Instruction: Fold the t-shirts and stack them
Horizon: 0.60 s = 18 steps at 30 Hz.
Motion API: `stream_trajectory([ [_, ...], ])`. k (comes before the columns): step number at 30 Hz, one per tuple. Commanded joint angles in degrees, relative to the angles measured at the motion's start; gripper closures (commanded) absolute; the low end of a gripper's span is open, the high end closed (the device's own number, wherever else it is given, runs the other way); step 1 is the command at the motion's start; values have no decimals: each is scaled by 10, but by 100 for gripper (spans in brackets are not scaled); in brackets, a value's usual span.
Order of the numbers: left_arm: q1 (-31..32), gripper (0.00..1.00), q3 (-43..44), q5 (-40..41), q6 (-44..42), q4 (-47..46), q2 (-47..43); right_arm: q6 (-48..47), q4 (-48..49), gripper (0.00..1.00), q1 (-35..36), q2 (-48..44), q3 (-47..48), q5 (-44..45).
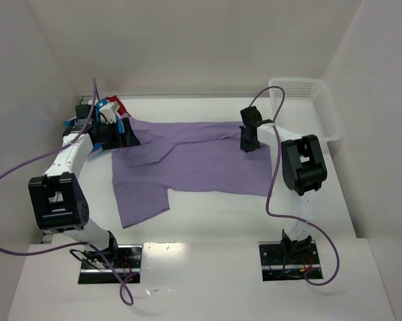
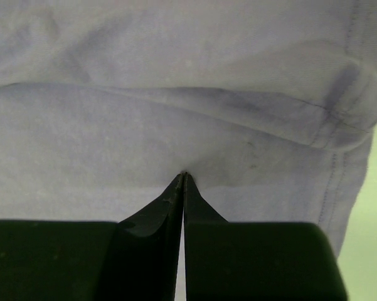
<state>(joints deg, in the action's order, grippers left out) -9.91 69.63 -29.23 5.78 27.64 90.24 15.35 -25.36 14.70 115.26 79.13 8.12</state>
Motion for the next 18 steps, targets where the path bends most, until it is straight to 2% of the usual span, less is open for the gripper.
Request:
stream_trajectory([
  [1,2,0,31,-6,-21,11,-13,-1,-10,96,-7,7,-1,47],
  [5,2,0,31,13,-26,11,-13,-1,-16,100,-13,12,-1,52],
  [9,2,0,36,19,-32,11,-13,-1,-22,100,-13,17,-1,52],
  [18,2,0,46,24,-38,11,4,10,-58,100,-13,28,16,141],
])
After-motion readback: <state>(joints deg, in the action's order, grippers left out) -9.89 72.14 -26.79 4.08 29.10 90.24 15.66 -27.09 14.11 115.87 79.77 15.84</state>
